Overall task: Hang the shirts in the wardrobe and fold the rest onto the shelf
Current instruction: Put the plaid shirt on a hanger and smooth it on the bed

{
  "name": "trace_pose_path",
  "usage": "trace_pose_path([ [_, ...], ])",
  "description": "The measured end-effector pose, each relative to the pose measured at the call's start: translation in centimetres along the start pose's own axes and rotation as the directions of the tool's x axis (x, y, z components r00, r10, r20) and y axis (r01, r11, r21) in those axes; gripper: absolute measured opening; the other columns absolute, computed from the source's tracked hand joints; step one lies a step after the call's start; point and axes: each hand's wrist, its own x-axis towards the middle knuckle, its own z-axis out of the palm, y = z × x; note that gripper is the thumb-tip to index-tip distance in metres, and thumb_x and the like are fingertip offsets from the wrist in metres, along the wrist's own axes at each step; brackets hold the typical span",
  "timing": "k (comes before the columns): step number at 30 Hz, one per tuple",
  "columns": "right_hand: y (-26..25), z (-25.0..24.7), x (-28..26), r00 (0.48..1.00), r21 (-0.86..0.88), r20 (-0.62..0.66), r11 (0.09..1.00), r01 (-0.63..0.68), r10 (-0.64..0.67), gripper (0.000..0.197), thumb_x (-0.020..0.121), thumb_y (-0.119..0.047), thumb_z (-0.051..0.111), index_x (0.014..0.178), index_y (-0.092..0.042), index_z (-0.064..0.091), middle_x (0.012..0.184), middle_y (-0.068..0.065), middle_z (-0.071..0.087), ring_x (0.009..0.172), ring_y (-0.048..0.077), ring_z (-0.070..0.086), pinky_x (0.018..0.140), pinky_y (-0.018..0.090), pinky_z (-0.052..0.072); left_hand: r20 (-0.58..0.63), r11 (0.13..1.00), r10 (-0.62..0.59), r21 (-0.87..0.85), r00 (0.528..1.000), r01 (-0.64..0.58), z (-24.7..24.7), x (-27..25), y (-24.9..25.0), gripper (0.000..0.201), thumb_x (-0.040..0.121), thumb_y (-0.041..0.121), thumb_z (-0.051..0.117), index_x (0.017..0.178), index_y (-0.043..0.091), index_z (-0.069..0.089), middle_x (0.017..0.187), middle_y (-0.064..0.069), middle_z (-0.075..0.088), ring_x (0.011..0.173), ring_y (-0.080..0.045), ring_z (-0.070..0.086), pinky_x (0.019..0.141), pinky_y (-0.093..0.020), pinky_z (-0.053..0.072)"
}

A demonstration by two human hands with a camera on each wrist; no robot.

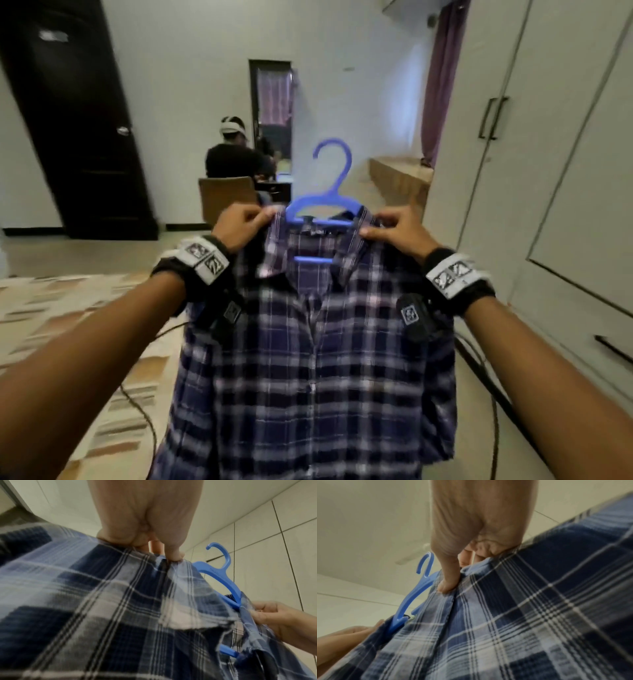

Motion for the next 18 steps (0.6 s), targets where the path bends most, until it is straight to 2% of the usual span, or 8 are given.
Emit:
trace_pose_path([
  [3, 3.8, -5.7, -0.8, 0.99, -0.011, -0.041, 0.991, -0.132, 0.132, 0.014, 0.072, -0.006, 0.079, 0.083, -0.004, 0.071, 0.058, -0.015, 0.054, 0.05, -0.005, 0.042, 0.056, 0.013, 0.034, 0.184, 0.991, 0.036, -0.134, 0.982, -0.011, 5.6, 2.8, 3.4, 0.056, 0.075, 0.049, 0.054, 0.108, 0.005, 0.064, 0.098, -0.007, 0.065, 0.091, -0.014, 0.059, 0.084, -0.032, 0.047],
  [6, 6.2, -10.8, -1.3, 0.969, -0.038, -0.074, 0.97, -0.239, 0.236, 0.019, 0.071, -0.014, 0.082, 0.083, -0.002, 0.072, 0.058, -0.016, 0.055, 0.056, -0.001, 0.045, 0.062, 0.021, 0.038, 0.33, 0.979, 0.102, -0.198, 0.938, -0.037, 9.5, 5.6, 7.3, 0.045, 0.07, 0.04, 0.057, 0.105, 0.011, 0.061, 0.096, -0.008, 0.064, 0.075, 0.011, 0.057, 0.073, -0.013, 0.045],
  [7, 6.6, -12.5, -1.4, 0.958, -0.045, -0.081, 0.959, -0.278, 0.274, 0.018, 0.071, -0.016, 0.082, 0.082, -0.005, 0.072, 0.056, -0.018, 0.055, 0.056, -0.002, 0.046, 0.062, 0.02, 0.038, 0.362, 0.98, 0.112, -0.192, 0.925, -0.044, 10.5, 6.7, 8.4, 0.041, 0.07, 0.041, 0.058, 0.1, 0.014, 0.061, 0.093, -0.009, 0.065, 0.07, 0.013, 0.056, 0.071, -0.011, 0.044],
  [8, 6.9, -14.1, -1.3, 0.948, -0.046, -0.084, 0.949, -0.312, 0.308, 0.015, 0.071, -0.017, 0.082, 0.08, -0.01, 0.072, 0.053, -0.02, 0.055, 0.054, -0.006, 0.046, 0.061, 0.016, 0.038, 0.386, 0.982, 0.115, -0.182, 0.915, -0.047, 11.3, 7.8, 9.2, 0.042, 0.069, 0.047, 0.059, 0.097, 0.015, 0.061, 0.091, -0.011, 0.067, 0.07, 0.01, 0.056, 0.073, -0.016, 0.045],
  [10, 7.3, -17.3, -1.0, 0.926, -0.043, -0.063, 0.926, -0.375, 0.372, 0.014, 0.072, -0.016, 0.081, 0.08, -0.02, 0.07, 0.058, -0.021, 0.061, 0.058, -0.006, 0.051, 0.065, 0.015, 0.041, 0.445, 0.984, 0.107, -0.177, 0.889, -0.03, 13.0, 10.2, 10.5, 0.051, 0.064, 0.062, 0.053, 0.091, 0.019, 0.063, 0.088, -0.015, 0.069, 0.076, -0.01, 0.057, 0.078, -0.033, 0.048],
  [12, 7.4, -19.2, -0.9, 0.909, -0.053, 0.009, 0.908, -0.415, 0.416, 0.019, 0.072, -0.017, 0.081, 0.086, -0.024, 0.069, 0.077, -0.011, 0.067, 0.073, 0.004, 0.058, 0.079, 0.024, 0.046, 0.46, 0.987, 0.103, -0.158, 0.882, -0.033, 13.9, 11.6, 11.4, 0.047, 0.061, 0.063, 0.05, 0.086, 0.026, 0.062, 0.083, -0.01, 0.067, 0.077, -0.015, 0.056, 0.077, -0.034, 0.047],
  [14, 7.0, -21.3, -0.7, 0.882, -0.089, 0.073, 0.883, -0.46, 0.466, 0.025, 0.072, -0.022, 0.081, 0.094, -0.02, 0.071, 0.086, -0.003, 0.068, 0.08, 0.01, 0.06, 0.085, 0.03, 0.046, 0.462, 0.983, 0.114, -0.182, 0.88, -0.032, 14.5, 12.8, 13.4, 0.037, 0.064, 0.054, 0.056, 0.083, 0.024, 0.062, 0.081, -0.008, 0.065, 0.077, -0.016, 0.055, 0.076, -0.033, 0.046],
  [18, 6.7, -24.9, -1.8, 0.851, -0.1, 0.037, 0.849, -0.518, 0.524, 0.02, 0.075, -0.022, 0.078, 0.09, -0.01, 0.073, 0.072, -0.001, 0.065, 0.065, 0.006, 0.057, 0.068, 0.019, 0.044, 0.458, 0.96, 0.216, -0.261, 0.862, -0.102, 16.7, 14.4, 17.0, 0.017, 0.076, 0.025, 0.067, 0.088, 0.013, 0.065, 0.078, -0.008, 0.063, 0.072, -0.014, 0.051, 0.066, -0.023, 0.042],
])
